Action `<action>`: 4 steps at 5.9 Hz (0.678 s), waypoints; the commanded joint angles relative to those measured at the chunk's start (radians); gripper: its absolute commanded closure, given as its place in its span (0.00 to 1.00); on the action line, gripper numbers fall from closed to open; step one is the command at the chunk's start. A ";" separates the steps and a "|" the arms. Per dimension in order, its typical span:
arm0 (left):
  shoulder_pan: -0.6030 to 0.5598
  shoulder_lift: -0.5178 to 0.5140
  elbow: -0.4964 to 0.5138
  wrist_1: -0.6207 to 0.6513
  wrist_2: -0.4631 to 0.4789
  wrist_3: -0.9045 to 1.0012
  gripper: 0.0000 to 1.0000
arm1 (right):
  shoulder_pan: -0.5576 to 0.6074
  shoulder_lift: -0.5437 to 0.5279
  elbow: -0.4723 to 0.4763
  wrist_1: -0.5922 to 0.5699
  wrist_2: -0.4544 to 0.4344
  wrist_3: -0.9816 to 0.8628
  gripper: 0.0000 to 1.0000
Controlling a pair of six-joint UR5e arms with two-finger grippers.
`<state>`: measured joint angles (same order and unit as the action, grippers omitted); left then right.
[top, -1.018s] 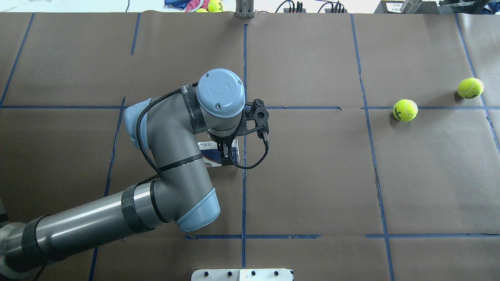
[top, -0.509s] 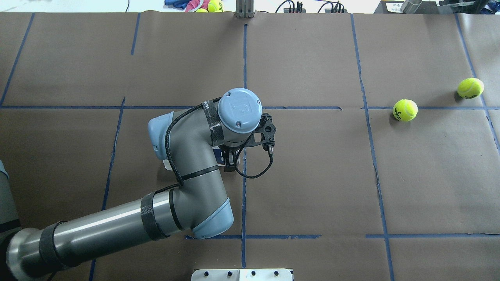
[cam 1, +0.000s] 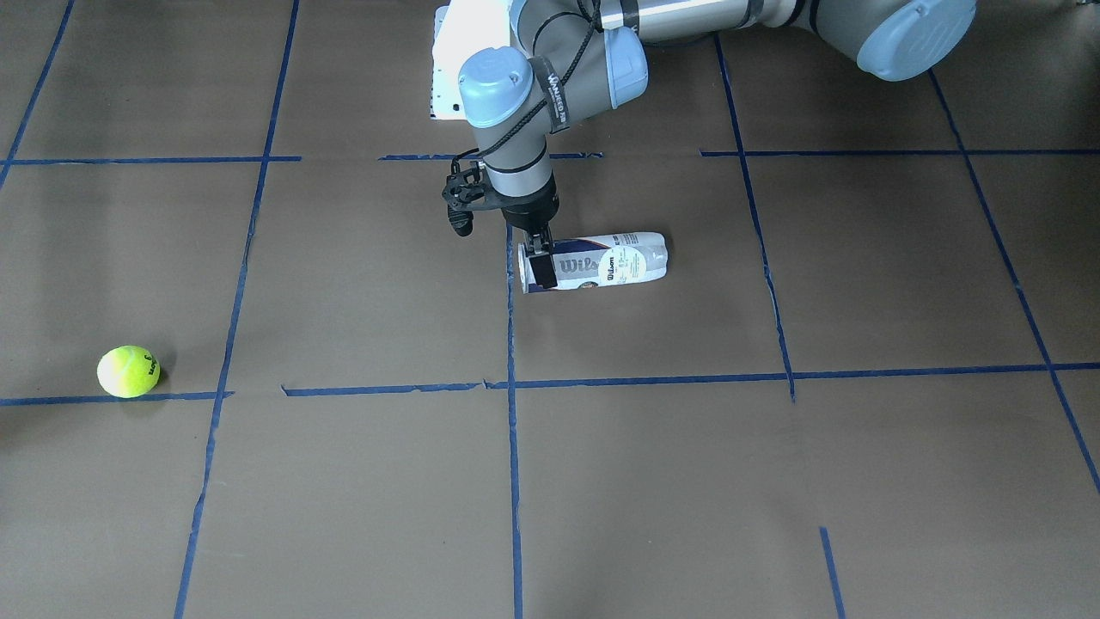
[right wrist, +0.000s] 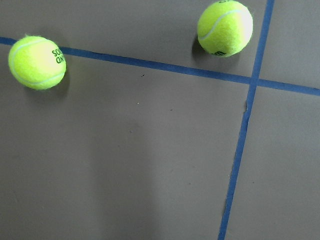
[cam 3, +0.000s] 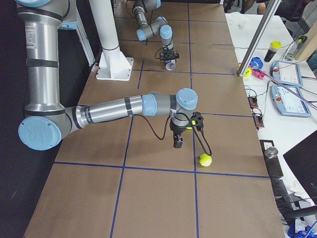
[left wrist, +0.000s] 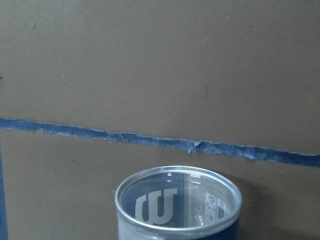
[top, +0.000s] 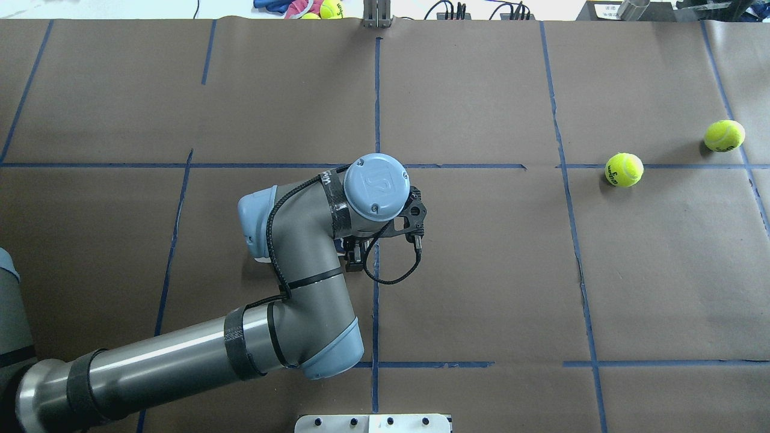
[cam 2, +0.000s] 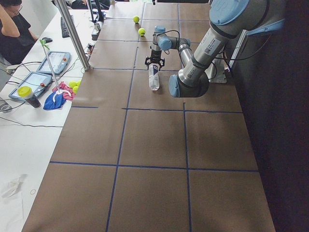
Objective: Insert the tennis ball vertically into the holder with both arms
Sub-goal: 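Close the left gripper on the holder's body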
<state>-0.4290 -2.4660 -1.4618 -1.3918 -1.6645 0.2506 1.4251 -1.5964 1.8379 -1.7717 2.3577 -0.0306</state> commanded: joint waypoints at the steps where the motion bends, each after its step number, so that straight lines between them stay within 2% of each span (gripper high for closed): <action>1: 0.009 -0.004 0.027 -0.003 0.003 -0.002 0.00 | 0.000 0.000 0.000 0.000 0.000 0.000 0.00; 3: 0.009 -0.004 0.066 -0.068 0.020 -0.008 0.04 | 0.000 0.001 0.001 0.000 0.000 0.001 0.00; 4: 0.009 -0.004 0.063 -0.067 0.023 -0.008 0.19 | 0.000 0.001 0.001 0.000 0.002 0.001 0.00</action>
<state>-0.4205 -2.4696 -1.4018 -1.4516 -1.6474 0.2434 1.4251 -1.5954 1.8388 -1.7717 2.3582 -0.0296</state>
